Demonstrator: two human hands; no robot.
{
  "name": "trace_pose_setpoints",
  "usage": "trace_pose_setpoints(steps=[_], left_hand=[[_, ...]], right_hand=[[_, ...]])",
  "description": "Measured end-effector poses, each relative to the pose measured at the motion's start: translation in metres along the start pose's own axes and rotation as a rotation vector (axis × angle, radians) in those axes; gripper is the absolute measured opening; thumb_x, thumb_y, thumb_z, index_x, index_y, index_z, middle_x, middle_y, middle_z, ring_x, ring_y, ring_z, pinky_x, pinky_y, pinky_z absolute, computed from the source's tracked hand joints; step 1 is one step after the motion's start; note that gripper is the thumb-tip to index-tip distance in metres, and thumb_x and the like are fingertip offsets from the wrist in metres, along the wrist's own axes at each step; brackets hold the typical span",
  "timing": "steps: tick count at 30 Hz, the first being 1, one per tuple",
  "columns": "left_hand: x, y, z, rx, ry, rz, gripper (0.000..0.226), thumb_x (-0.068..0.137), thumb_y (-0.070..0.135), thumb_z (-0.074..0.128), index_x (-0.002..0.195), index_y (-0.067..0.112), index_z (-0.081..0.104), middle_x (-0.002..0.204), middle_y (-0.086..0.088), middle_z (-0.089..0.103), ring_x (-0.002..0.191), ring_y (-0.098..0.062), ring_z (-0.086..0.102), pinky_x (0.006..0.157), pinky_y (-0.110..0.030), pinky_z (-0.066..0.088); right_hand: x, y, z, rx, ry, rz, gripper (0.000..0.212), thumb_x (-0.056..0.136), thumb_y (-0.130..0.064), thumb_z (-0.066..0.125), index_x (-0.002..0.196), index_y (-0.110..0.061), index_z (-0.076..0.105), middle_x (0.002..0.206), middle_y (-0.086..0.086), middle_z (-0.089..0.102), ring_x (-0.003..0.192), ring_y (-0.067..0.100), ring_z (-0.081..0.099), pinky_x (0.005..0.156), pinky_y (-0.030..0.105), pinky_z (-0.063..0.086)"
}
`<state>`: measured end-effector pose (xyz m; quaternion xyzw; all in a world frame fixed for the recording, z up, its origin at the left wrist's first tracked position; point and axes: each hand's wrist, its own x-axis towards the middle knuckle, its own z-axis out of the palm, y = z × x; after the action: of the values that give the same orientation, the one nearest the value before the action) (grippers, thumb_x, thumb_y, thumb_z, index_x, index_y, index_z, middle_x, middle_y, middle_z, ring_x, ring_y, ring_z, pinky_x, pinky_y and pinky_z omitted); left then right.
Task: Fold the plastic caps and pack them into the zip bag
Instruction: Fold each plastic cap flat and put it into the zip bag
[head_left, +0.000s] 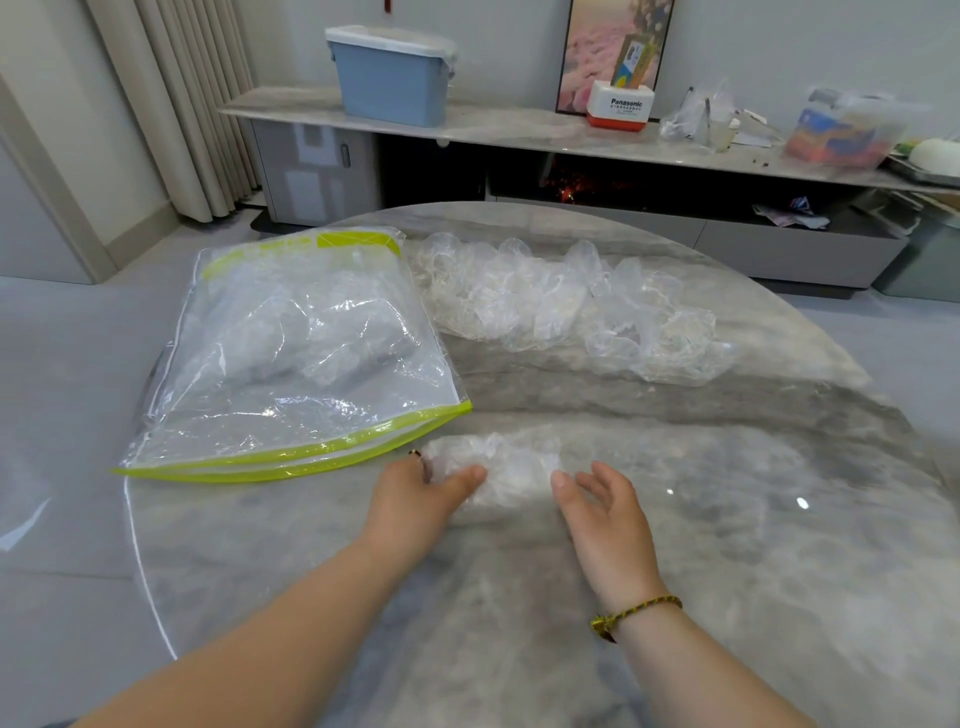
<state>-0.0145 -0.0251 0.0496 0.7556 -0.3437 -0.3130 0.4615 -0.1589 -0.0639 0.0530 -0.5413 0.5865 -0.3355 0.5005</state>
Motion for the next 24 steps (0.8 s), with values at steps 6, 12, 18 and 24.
trace_pose_setpoints(steps=[6,12,18,24], left_hand=[[-0.011,0.004,0.001,-0.239,-0.103,0.026,0.007,0.078,0.010,0.072,0.079,0.006,0.067,0.075,-0.003,0.068,0.072,-0.012,0.064,0.071,-0.025,0.051],[-0.021,0.005,-0.008,-0.116,-0.207,0.071,0.025,0.082,0.016,0.068,0.061,0.021,0.055,0.056,0.013,0.054,0.045,0.008,0.050,0.050,-0.005,0.037],[0.000,0.001,-0.071,0.306,0.165,0.253,0.014,0.087,0.025,0.061,0.074,0.021,0.061,0.076,0.006,0.057,0.077,-0.013,0.054,0.062,-0.013,0.034],[0.024,-0.024,-0.123,0.924,0.224,0.178,0.038,0.087,0.028,0.058,0.124,0.018,0.055,0.133,0.007,0.047,0.120,-0.019,0.045,0.091,-0.026,0.033]], right_hand=[[-0.008,-0.003,0.012,0.417,-0.231,0.217,0.011,0.086,-0.011,0.060,0.078,-0.005,0.054,0.077,0.013,0.062,0.065,0.017,0.062,0.055,0.021,0.054],[-0.006,-0.007,0.008,0.416,-0.164,0.105,0.019,0.086,0.002,0.056,0.071,-0.009,0.062,0.057,-0.002,0.066,0.052,0.007,0.063,0.049,0.018,0.052],[-0.002,-0.006,0.003,0.365,-0.071,0.055,0.022,0.085,0.002,0.056,0.069,-0.013,0.059,0.054,-0.005,0.062,0.051,0.007,0.059,0.047,0.018,0.046],[-0.006,-0.006,0.013,0.319,-0.136,0.006,0.014,0.078,0.000,0.065,0.069,-0.009,0.059,0.066,0.004,0.061,0.061,0.016,0.057,0.052,0.020,0.048]])
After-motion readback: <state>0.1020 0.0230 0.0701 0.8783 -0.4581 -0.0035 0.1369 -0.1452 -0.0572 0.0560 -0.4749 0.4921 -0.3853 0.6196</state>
